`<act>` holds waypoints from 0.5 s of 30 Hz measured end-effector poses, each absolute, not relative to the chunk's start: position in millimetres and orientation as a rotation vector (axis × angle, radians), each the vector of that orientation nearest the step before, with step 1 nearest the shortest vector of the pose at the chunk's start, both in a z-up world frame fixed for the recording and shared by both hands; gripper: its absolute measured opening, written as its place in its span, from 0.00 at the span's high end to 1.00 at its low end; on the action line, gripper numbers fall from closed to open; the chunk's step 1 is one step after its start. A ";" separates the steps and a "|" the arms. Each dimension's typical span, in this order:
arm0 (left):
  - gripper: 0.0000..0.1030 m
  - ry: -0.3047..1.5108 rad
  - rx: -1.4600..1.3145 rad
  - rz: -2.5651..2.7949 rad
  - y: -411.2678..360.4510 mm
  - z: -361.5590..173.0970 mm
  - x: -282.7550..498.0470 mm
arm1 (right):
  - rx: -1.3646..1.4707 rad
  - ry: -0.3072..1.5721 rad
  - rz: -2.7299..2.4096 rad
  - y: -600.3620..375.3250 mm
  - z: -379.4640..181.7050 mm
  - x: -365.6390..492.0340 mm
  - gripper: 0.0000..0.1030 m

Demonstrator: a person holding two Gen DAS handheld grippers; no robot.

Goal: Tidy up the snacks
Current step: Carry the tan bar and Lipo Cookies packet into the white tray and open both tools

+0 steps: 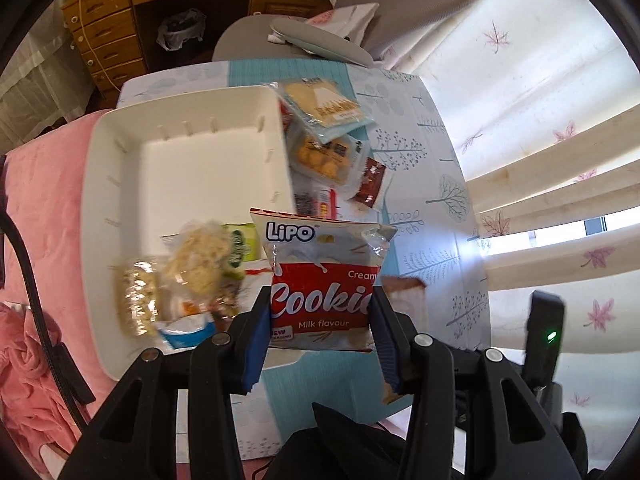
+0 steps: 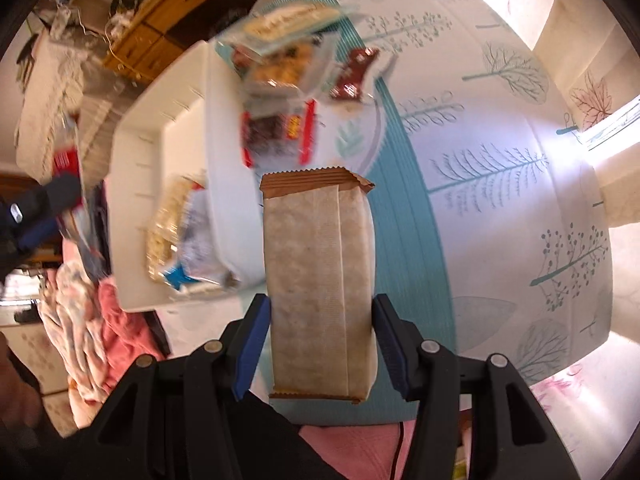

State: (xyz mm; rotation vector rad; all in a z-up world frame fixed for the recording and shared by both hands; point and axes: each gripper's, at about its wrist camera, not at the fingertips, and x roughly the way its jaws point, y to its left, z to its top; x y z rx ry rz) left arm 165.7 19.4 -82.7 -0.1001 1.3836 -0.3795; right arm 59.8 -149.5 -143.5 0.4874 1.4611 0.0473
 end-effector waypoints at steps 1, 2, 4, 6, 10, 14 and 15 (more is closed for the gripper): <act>0.56 1.377 -0.105 -0.381 27.3 -81.7 163.9 | 0.492 1.449 0.045 -139.7 -141.2 60.7 0.49; 0.56 1.370 -0.110 -0.384 35.7 -79.8 161.7 | 0.496 1.436 0.044 -133.7 -137.3 60.6 0.49; 0.56 1.355 -0.116 -0.390 49.0 -78.6 159.3 | 0.506 1.408 0.042 -122.2 -129.1 59.8 0.49; 0.56 1.339 -0.117 -0.391 61.6 -78.1 156.7 | 0.519 1.384 0.040 -112.7 -122.9 58.9 0.49; 0.56 1.310 -0.114 -0.395 90.2 -77.2 151.2 | 0.530 1.335 0.043 -90.6 -113.3 60.7 0.49; 0.56 1.285 -0.115 -0.404 112.6 -79.1 146.3 | 0.544 1.288 0.062 -69.4 -107.4 61.8 0.49; 0.56 1.281 -0.118 -0.407 119.1 -80.3 145.4 | 0.546 1.275 0.069 -63.7 -106.3 62.4 0.49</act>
